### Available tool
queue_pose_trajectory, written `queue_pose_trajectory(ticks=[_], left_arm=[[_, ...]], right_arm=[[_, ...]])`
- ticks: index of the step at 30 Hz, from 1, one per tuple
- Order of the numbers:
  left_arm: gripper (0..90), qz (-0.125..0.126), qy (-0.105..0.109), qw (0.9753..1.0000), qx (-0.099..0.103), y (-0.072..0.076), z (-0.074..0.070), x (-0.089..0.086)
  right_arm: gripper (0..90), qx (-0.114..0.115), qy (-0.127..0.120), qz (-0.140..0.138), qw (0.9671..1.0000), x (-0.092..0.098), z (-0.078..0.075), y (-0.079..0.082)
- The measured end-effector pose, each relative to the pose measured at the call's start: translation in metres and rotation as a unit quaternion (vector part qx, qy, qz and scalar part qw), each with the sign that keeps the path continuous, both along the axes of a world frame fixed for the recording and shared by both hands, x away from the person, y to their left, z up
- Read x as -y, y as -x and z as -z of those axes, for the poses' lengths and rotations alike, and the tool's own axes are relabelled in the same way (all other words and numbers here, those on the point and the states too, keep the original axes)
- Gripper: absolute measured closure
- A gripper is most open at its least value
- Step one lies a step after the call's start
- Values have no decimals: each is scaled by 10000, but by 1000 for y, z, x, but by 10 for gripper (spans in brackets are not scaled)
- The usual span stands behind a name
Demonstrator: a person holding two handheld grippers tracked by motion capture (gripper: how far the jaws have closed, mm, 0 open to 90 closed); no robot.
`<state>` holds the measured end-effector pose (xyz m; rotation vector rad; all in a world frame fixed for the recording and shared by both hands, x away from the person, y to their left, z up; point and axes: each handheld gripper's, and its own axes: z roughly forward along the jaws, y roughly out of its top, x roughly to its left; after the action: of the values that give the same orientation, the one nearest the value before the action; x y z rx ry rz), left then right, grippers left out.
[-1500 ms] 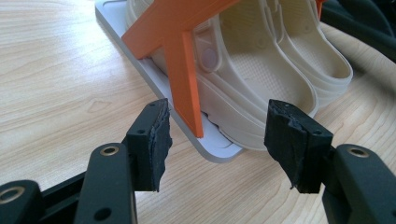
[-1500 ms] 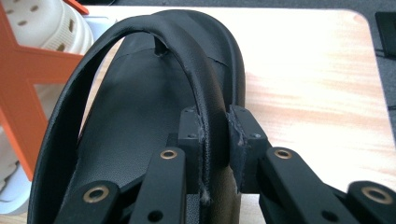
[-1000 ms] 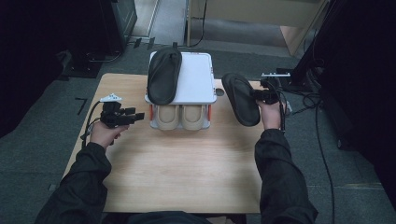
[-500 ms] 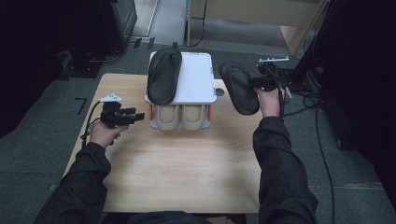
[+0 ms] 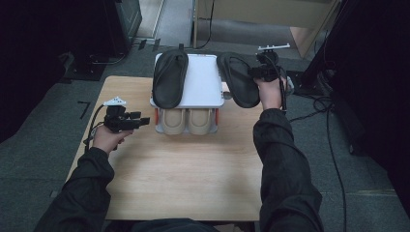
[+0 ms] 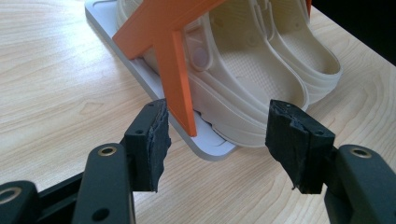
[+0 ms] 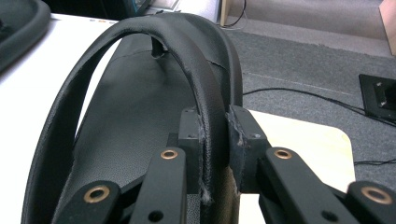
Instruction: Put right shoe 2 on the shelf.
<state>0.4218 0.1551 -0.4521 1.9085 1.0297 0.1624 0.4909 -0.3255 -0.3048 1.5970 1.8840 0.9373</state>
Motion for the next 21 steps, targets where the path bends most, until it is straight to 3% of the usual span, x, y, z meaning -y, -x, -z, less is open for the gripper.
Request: queue_pose_trajectory(ticks=[6,14,21], left_arm=[[399,46,-1,10000,-17,0,0,1],[399,97,-104,9999,10,1,0,1],[401,64,-8,10000,60,0,-1,-2]], right_arm=[[767,7,-8,-72,10000,-20,-6,-8],[766,-34,-61,-282,9996,-55,-2,-20],[765,-69,36,-400,9992,-79,1,-30]])
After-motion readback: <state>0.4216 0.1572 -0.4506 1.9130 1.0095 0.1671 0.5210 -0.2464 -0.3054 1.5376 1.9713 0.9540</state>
